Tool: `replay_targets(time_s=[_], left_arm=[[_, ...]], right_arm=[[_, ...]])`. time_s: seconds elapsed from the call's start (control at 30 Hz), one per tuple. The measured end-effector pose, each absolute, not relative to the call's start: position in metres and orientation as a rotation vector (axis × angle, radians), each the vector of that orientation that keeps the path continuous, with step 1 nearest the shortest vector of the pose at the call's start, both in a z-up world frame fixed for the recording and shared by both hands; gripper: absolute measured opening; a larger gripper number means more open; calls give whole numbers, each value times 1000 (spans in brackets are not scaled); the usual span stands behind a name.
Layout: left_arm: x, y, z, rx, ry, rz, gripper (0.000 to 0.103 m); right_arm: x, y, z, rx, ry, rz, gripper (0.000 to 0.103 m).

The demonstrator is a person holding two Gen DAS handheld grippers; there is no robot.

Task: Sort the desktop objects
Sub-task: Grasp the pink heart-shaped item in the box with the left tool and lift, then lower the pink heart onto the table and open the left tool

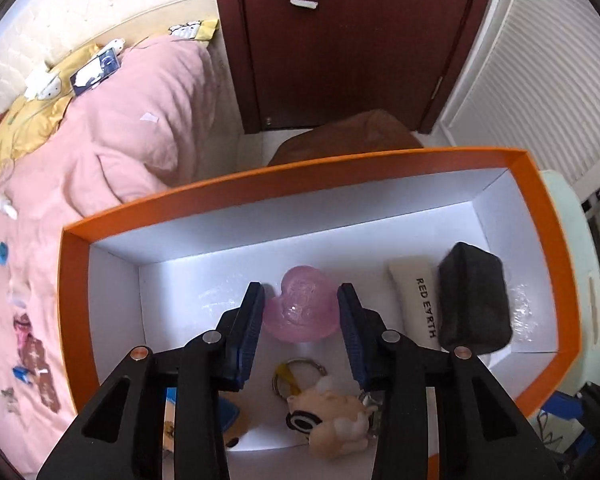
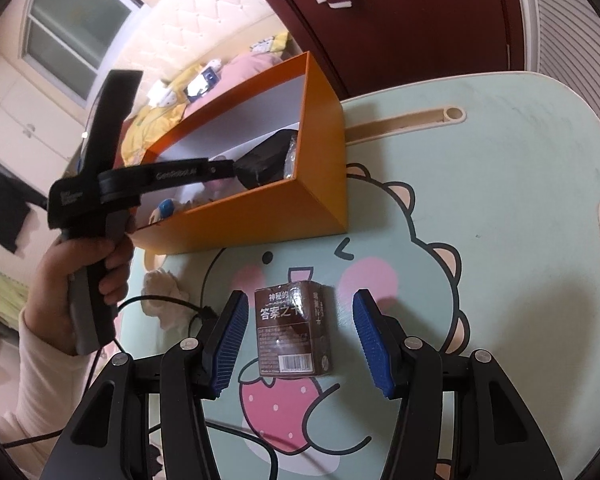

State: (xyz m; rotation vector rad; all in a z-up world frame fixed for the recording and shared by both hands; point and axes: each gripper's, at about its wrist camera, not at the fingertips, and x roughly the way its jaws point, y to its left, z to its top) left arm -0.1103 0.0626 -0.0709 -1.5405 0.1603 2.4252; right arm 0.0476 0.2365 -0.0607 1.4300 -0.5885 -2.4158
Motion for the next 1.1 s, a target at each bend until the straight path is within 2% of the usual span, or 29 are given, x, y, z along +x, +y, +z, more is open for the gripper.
replay_targets(time_s=[0.3, 0.43, 0.7, 1.1], left_arm=[[-59, 28, 0, -1336, -12, 2506, 39], [-28, 14, 13, -1307, -48, 2506, 39], [21, -6, -21, -1283, -127, 2548, 39], [40, 19, -85, -1389, -142, 2440, 40]], right_arm=[[51, 226, -59, 1441, -553, -2415, 54], [54, 222, -56, 1438, -547, -2418, 54], [59, 214, -52, 1438, -531, -2427, 54], [61, 205, -46, 1448, -476, -2447, 54]])
